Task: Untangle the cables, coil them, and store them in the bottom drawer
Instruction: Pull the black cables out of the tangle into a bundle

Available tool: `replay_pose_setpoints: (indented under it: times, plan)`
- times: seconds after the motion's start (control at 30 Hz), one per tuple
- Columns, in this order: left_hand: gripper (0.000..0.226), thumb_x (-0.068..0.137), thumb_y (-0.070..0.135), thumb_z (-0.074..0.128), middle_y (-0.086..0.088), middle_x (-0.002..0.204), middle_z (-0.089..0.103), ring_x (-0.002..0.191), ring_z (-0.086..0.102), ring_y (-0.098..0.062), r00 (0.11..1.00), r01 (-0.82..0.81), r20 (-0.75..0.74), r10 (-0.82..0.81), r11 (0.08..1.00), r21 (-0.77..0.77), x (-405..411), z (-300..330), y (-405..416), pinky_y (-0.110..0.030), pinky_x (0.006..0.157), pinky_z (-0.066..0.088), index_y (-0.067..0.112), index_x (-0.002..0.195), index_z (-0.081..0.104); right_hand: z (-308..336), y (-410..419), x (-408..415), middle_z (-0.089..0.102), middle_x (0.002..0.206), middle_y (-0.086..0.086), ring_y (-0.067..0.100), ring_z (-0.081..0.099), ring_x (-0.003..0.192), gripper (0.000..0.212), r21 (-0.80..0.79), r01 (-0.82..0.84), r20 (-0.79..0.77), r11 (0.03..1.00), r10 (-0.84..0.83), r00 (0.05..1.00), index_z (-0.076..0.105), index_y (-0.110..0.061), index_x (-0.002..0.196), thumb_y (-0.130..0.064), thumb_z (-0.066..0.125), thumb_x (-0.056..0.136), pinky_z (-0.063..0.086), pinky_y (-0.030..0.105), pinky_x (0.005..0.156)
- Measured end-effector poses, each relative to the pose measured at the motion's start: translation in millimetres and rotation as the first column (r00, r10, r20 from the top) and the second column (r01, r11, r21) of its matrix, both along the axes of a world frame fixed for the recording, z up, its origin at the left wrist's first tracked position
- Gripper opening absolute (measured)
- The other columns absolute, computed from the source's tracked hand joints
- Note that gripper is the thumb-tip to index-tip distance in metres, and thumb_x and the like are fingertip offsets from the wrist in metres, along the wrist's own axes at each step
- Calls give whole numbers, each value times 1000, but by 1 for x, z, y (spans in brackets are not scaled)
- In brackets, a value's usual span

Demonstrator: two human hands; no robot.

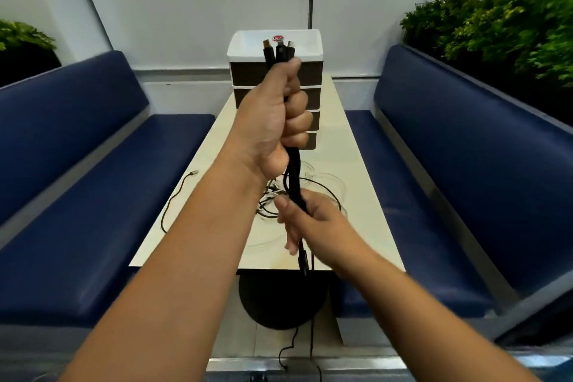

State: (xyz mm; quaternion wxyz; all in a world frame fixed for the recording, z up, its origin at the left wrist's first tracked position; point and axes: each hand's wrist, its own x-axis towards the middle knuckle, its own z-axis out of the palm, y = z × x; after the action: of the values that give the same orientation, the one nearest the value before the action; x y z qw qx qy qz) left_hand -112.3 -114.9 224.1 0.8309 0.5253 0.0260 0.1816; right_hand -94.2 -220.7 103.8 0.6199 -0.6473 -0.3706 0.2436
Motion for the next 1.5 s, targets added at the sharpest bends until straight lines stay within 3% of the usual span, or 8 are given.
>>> replay_pose_setpoints:
  times: [0.13,0.23,0.4,0.53,0.73,1.17,1.33,1.5]
  plan:
    - [42,99,38,44,10,47,15,39,11,-5,998,-56,12,57,997,-56,-9,1,22,-18,35,9,26,61,28,-32,6,-10,40,49,-9,11,33,43,40,-65,-6,-151,998,-4,988,44,-24,62,-41,58,95,29,29,49]
    - [41,99,38,45,10,48,15,40,10,-5,994,-105,1,106,991,-77,-18,-7,36,-18,34,10,27,62,29,-38,13,-11,42,53,-6,10,37,47,38,-106,-61,-116,992,49,992,45,-23,65,-42,56,96,33,25,51]
    - [41,99,38,46,9,53,13,44,7,-7,975,-223,-8,223,970,-100,-40,-16,66,-19,38,8,26,62,32,-44,18,-9,70,95,1,1,66,89,26,-177,-298,-66,938,291,954,64,-9,100,-33,56,97,44,9,77]
    - [43,98,40,49,10,47,18,39,13,-4,952,-305,-46,302,945,-122,-56,-28,103,-18,35,10,26,59,36,-62,37,-6,67,124,-4,7,59,119,48,-153,-324,-239,934,283,929,61,-21,125,-51,48,90,44,23,102]
    - [43,99,39,46,11,48,17,38,13,-4,907,-416,-137,397,895,-161,-65,-57,160,-17,34,10,26,61,32,-85,91,16,72,111,2,19,66,105,32,-257,-257,-313,932,171,934,67,-16,111,-40,51,98,50,33,94]
    - [42,100,42,44,11,47,17,35,14,-2,905,-374,-317,284,885,-278,-33,-115,296,-16,34,8,25,64,31,-132,297,39,62,66,-5,-4,57,45,17,-544,-98,-76,833,67,995,62,-16,81,-22,57,96,46,20,53]
    - [42,100,41,43,10,47,17,36,13,-2,904,-341,-360,231,897,-280,-15,-128,337,-16,34,9,24,64,33,-141,373,57,64,66,4,24,64,65,21,-587,34,-13,809,-52,999,62,-16,80,-27,55,96,54,33,61]
    - [41,98,42,47,9,49,15,37,12,-4,886,-323,-414,208,918,-232,2,-139,364,-18,36,8,24,64,34,-164,417,76,66,77,6,29,67,78,29,-598,193,157,777,-123,980,62,-10,83,-39,56,87,54,38,74]
